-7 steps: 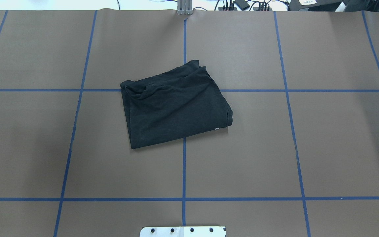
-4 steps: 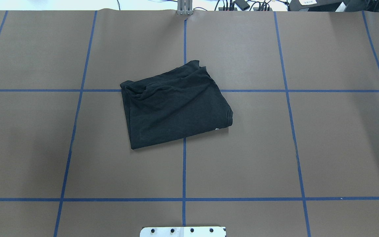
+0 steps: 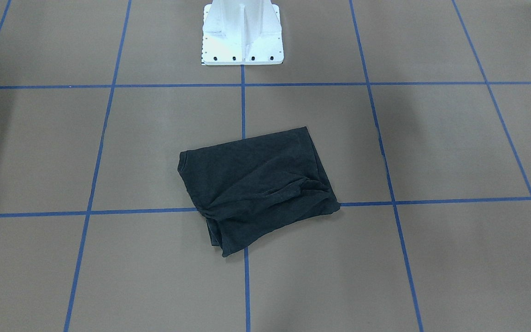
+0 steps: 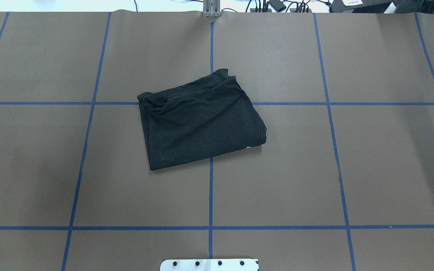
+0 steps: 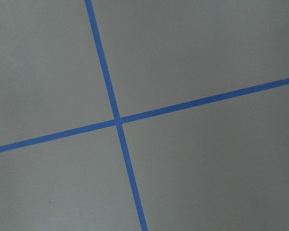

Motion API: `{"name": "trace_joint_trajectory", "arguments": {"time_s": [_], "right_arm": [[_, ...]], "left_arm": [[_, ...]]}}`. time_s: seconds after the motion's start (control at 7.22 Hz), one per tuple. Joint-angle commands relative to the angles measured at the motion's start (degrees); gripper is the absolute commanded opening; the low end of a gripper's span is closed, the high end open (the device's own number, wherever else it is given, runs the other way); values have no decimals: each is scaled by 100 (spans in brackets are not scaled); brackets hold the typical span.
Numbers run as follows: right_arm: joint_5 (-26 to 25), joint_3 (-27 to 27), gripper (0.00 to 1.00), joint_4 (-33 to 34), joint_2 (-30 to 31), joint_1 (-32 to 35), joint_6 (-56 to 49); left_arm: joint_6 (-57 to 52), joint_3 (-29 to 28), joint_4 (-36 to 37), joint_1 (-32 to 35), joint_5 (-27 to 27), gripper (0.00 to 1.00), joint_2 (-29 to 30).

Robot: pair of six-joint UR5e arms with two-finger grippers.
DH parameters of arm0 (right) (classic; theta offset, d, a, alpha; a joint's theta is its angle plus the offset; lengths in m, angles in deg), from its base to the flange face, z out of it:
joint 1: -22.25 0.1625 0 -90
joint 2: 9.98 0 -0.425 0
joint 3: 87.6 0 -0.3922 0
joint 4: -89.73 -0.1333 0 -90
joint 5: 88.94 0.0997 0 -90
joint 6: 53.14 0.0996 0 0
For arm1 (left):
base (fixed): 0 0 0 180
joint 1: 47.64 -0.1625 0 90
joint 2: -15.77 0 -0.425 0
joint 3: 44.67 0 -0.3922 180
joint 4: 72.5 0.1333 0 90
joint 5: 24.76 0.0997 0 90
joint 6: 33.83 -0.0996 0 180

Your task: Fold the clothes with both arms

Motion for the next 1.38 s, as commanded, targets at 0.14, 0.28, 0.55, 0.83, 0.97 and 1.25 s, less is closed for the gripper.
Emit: {"name": "trace_joint_trajectory", "arguments": {"time_s": [0.14, 0.28, 0.55, 0.83, 0.97, 1.25], "right_arm": [[0, -1, 100, -53, 24, -4, -7], [0, -1, 100, -53, 33, -4, -7], [9, -36, 100, -53, 33, -4, 2], [9, -36, 100, -62, 24, -4, 11], [9, -45, 100, -53, 24, -4, 11], [17, -45, 100, -53, 24, -4, 20]], "left_arm": [[34, -176, 12, 4, 25, 100, -49], [-183, -300, -23, 143, 60, 100, -302], [-659, -144, -76, 810, 16, 100, -821], [-581, 478, -50, 892, 234, 100, -919], [-581, 577, -67, 874, 671, 100, -833], [-642, 630, -102, 856, 737, 100, -892]]}}
